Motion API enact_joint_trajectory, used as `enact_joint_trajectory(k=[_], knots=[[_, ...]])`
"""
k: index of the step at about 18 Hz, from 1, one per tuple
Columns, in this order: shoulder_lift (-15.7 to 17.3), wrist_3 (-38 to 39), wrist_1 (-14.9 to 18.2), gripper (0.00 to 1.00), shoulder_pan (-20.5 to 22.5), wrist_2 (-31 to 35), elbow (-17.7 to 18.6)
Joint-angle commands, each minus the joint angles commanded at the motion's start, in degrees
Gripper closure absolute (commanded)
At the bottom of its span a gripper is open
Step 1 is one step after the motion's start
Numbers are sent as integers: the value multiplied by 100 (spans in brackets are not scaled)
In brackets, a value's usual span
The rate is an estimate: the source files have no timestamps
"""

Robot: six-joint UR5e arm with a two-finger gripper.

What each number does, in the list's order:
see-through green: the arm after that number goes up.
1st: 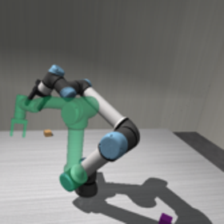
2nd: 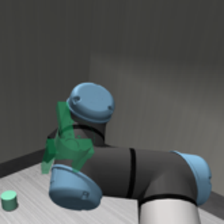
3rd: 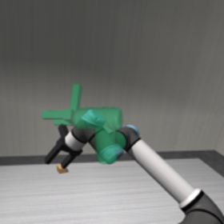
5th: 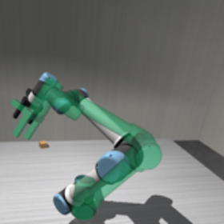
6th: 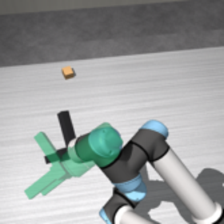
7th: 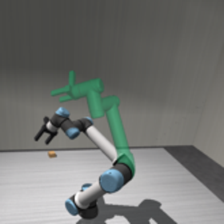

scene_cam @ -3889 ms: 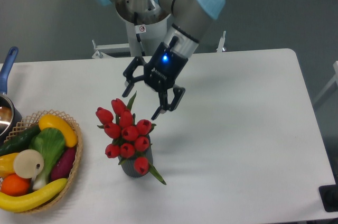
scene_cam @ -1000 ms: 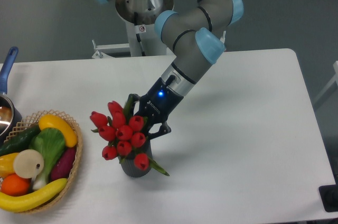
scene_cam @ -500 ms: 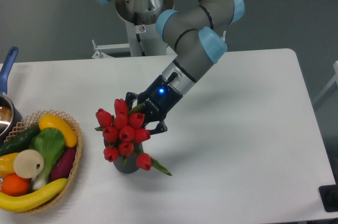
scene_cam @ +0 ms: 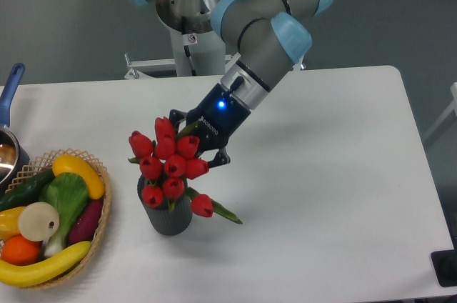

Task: Pick up the flowers from the vase
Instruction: 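Lift the grasped tulips up out of the grey vase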

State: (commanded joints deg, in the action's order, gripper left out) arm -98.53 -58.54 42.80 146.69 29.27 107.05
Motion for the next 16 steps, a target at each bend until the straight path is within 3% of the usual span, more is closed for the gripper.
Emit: enact_joint_trajectory(k=[5, 10, 16], knots=[[378, 211, 9, 76, 35, 18, -9], [475, 360, 0, 76, 35, -9, -131], [475, 721, 0, 76, 26, -9, -606]])
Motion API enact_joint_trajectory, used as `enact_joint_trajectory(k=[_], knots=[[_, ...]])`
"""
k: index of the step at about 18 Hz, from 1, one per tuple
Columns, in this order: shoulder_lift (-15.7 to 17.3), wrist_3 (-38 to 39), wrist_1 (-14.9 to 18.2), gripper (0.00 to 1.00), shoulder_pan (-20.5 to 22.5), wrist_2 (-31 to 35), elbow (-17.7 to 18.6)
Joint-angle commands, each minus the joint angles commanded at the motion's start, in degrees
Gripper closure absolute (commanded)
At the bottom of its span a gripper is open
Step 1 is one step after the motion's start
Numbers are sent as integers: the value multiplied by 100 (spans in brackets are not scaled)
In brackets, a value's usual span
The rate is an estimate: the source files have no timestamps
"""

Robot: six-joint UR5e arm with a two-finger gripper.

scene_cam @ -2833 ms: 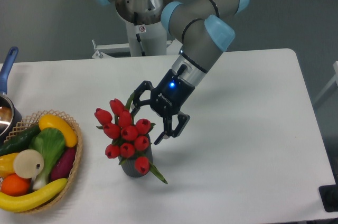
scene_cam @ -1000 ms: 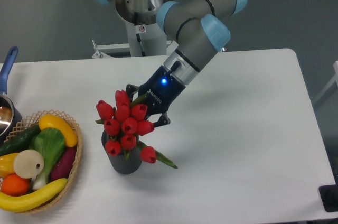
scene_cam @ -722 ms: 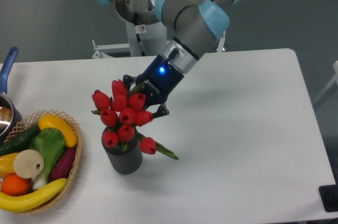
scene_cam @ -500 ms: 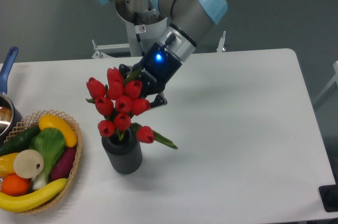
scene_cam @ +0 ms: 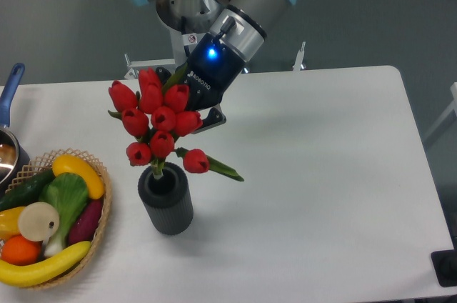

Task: Pick up the flowers from the vase
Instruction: 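Lift the grasped tulips up out of the grey vase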

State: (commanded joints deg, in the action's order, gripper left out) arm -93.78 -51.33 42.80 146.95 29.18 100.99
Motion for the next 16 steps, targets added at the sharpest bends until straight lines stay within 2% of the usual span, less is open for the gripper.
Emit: enact_joint_trajectory(k=[5, 8, 10, 16], knots=[[-18, 52, 0, 76, 18, -9, -263], [-26, 561, 0, 76, 35, 0, -606], [-18, 615, 9, 76, 140, 0, -659], [-9, 405, 9, 76, 1150, 35, -739]])
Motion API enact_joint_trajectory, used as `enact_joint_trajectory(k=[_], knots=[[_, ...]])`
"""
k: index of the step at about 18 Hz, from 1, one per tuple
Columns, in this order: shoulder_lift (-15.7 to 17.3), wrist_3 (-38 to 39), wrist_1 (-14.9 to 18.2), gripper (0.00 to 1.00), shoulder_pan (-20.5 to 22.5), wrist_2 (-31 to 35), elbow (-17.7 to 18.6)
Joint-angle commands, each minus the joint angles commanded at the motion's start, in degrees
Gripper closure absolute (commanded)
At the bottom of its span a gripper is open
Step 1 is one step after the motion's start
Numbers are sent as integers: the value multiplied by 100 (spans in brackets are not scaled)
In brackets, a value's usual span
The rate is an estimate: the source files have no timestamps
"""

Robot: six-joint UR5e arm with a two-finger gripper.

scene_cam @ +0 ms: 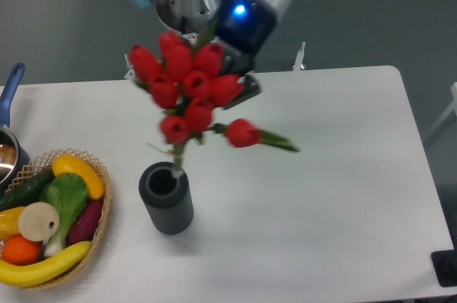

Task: Pick up the flowers from the vase
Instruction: 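Lift the grasped tulips up out of the grey vase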

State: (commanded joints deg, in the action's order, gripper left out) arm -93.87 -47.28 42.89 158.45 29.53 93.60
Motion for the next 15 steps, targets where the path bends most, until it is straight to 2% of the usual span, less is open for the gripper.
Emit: enact_joint_trajectory(k=[3, 7, 10, 12, 15], knots=[[26, -184, 0, 76, 308, 53, 149], [70, -334, 0, 76, 897, 27, 158], [70, -378, -17, 76, 1091, 26, 307], [140, -675, -9, 76, 1179, 44, 544], [167, -888, 0, 76, 1258, 44, 712]])
